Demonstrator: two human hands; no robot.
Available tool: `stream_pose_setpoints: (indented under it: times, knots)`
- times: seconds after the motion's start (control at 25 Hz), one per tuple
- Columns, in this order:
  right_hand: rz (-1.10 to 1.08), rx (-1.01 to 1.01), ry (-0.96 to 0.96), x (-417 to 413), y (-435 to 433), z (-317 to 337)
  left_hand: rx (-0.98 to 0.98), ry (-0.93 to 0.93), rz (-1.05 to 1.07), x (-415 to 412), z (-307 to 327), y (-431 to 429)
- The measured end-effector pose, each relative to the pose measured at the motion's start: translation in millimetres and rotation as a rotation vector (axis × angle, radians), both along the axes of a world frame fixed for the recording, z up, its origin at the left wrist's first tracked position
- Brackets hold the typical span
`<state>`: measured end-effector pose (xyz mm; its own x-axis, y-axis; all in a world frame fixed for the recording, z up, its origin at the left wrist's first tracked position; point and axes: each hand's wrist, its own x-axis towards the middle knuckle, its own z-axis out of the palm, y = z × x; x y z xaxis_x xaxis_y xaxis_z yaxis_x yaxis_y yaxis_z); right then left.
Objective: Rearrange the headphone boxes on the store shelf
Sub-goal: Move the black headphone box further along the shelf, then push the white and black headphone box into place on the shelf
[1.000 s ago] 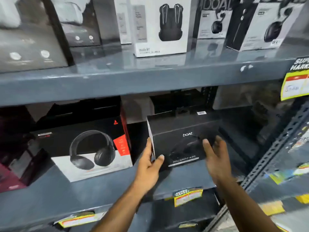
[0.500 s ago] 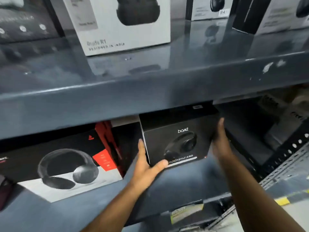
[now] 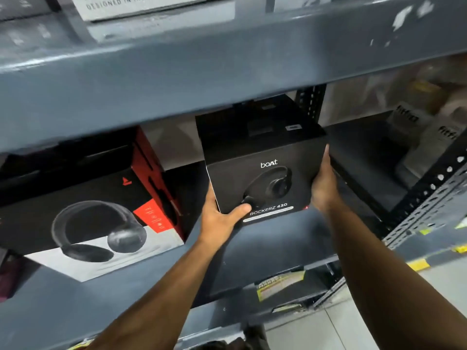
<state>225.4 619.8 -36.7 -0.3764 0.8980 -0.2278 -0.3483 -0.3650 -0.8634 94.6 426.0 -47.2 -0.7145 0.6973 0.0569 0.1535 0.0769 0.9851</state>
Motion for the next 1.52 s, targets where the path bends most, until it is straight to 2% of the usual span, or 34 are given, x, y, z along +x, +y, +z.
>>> stream_pose_setpoints:
  times: [0.32, 0.44, 0.52, 0.6, 0.68, 0.72, 0.8, 0.84, 0.92, 1.0, 1.08, 1.2, 1.28, 1.4, 1.52]
  knots:
    - [-0.061, -0.069, -0.015, 0, 0, 9, 0.046, 0.015, -0.031, 7, 1, 0]
    - [-0.045, -0.038, -0.025, 3, -10, 20, 0.021, 0.022, -0.040, 5, 0, 0]
    - [-0.039, 0.011, 0.036, 4, -13, 27, -0.008, 0.019, -0.056, 5, 3, -4]
    - [-0.209, 0.134, 0.085, 13, -26, 32, -0.001, 0.042, -0.074, 17, 9, -24]
    - [-0.511, 0.410, -0.047, 33, -62, 31, 0.064, 0.197, -0.073, 34, 14, -66]
    - [-0.525, 0.556, -0.109, 38, -93, 27, 0.088, 0.302, -0.057, 37, 12, -95]
    - [-0.237, 0.865, -0.147, 34, -156, 14, 0.105, 0.518, 0.208, 8, -6, -152]
    - [-0.025, 1.007, -0.159, 23, -181, 8, 0.096, 0.534, 0.397, -20, -16, -179]
    - [0.357, 1.117, -0.220, -5, -214, 6, 0.109, 0.405, 0.681, -69, -17, -216]
    - [0.590, 1.055, -0.357, -37, -217, 11, 0.163, 0.273, 0.704, -95, -16, -227]
    - [0.701, 0.915, -0.486, -71, -209, 15, 0.227, 0.180, 0.591, -113, -6, -224]
    - [0.744, 0.724, -0.522, -112, -194, 12, 0.211, 0.051, 0.545, -128, 0, -220]
    - [0.797, 0.746, -0.544, -130, -186, 4, 0.202, -0.035, 0.587, -131, 0, -220]
    - [0.867, 0.861, -0.647, -140, -189, -8, 0.136, -0.046, 0.529, -131, 5, -224]
    - [0.788, 0.849, -0.676, -142, -199, -13, 0.131, -0.095, 0.508, -143, 5, -222]
